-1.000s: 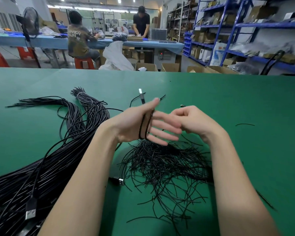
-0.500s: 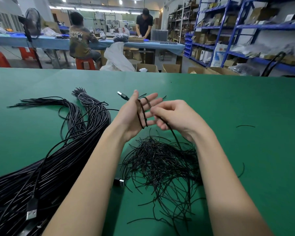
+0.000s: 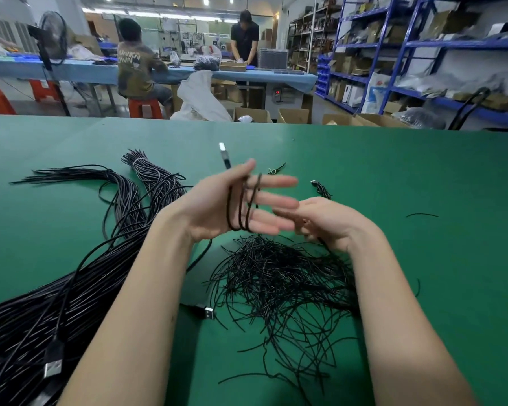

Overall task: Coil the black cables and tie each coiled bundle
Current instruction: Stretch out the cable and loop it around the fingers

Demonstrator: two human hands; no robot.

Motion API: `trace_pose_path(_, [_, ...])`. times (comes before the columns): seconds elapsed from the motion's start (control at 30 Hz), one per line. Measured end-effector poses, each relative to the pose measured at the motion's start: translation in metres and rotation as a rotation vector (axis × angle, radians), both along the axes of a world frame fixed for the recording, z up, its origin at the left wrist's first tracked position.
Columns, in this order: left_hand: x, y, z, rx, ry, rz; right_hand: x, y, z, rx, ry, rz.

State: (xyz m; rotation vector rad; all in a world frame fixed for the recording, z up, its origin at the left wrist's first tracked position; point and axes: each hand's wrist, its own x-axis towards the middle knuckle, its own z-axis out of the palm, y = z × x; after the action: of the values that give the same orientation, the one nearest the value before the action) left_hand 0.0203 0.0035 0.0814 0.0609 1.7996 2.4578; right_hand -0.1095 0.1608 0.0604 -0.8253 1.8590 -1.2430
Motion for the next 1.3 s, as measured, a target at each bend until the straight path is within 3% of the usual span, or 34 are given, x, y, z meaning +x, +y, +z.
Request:
trace_pose_path(0.07, [-0.002,0.005,-0.002,-0.149,-0.130,-0.066,-0.001,0.000,0.005,0.060,0.152,-0.058])
trace_pose_path(0.23, [-0.013,0.016,-0.009,-0.448,-0.306,0.017,0.002,-0.008,0.018,-0.018,0.210,-0.129])
trace_pose_path(0.47, [-0.021,0.014,-0.010,-0.334,-0.238,0.346,0.008,-0.011,0.029,-0.205,0.463,-0.378])
trace_pose_path(0.7, [-0.023,0.011,-0.008,-0.110,-0.109,0.348,0.017,-0.008,0.032,-0.206,0.270,-0.300])
trace_pose_path(0.93, [-0.027,0.021,-0.014,-0.045,-0.076,0.434,0.020,-0.006,0.027,-0.204,0.115,-0.209])
trace_pose_path(1.03, [-0.030,0.022,-0.018,-0.040,-0.074,0.443,0.018,-0.004,0.027,-0.149,0.135,-0.169])
trace_pose_path(1.17, [-0.029,0.021,-0.021,-0.026,-0.058,0.376,0.005,0.012,0.039,-0.037,0.402,-0.236])
trace_pose_path(1.23, [-0.026,0.024,-0.018,-0.064,-0.050,0.311,-0.001,0.017,0.043,-0.146,0.569,-0.344])
trace_pose_path(1.3, [-0.023,0.031,-0.016,-0.121,-0.036,0.207,0.002,0.013,0.045,-0.239,0.607,-0.293])
